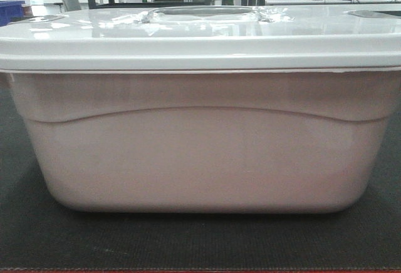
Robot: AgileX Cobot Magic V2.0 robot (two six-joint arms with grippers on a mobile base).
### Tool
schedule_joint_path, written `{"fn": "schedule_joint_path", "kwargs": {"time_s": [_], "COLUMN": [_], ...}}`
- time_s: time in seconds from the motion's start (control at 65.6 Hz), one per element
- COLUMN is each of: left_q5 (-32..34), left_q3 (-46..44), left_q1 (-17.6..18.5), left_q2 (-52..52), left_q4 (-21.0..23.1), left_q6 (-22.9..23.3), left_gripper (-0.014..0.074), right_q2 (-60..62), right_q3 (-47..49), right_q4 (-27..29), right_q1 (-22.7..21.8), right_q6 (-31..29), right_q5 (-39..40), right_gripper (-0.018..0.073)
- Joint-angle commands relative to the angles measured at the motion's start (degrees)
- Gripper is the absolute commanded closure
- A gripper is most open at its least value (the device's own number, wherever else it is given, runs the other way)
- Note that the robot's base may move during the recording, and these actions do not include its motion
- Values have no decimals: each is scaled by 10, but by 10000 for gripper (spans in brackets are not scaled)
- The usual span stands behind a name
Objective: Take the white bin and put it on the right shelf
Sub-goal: 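Lower both grippers beside the pink bin's two short ends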
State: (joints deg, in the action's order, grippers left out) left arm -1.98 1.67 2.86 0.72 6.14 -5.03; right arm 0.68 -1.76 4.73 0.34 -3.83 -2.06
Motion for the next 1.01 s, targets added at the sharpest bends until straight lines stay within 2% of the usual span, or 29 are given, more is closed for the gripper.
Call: {"fn": "schedule_joint_path", "kwargs": {"time_s": [0.0,0.99], "left_q5": [47,38], "left_q3": [-1,-1], "left_q1": [-1,-2], "left_q2": [6,6], "left_q4": [0,0], "left_q6": [5,5], "left_gripper": [713,713], "right_q2": [10,10], "right_q3": [1,1], "right_q4": [-7,-6], "right_q1": [1,1], "right_q6": [-3,-3], "right_q5": [52,49], "right_gripper": [514,514]}}
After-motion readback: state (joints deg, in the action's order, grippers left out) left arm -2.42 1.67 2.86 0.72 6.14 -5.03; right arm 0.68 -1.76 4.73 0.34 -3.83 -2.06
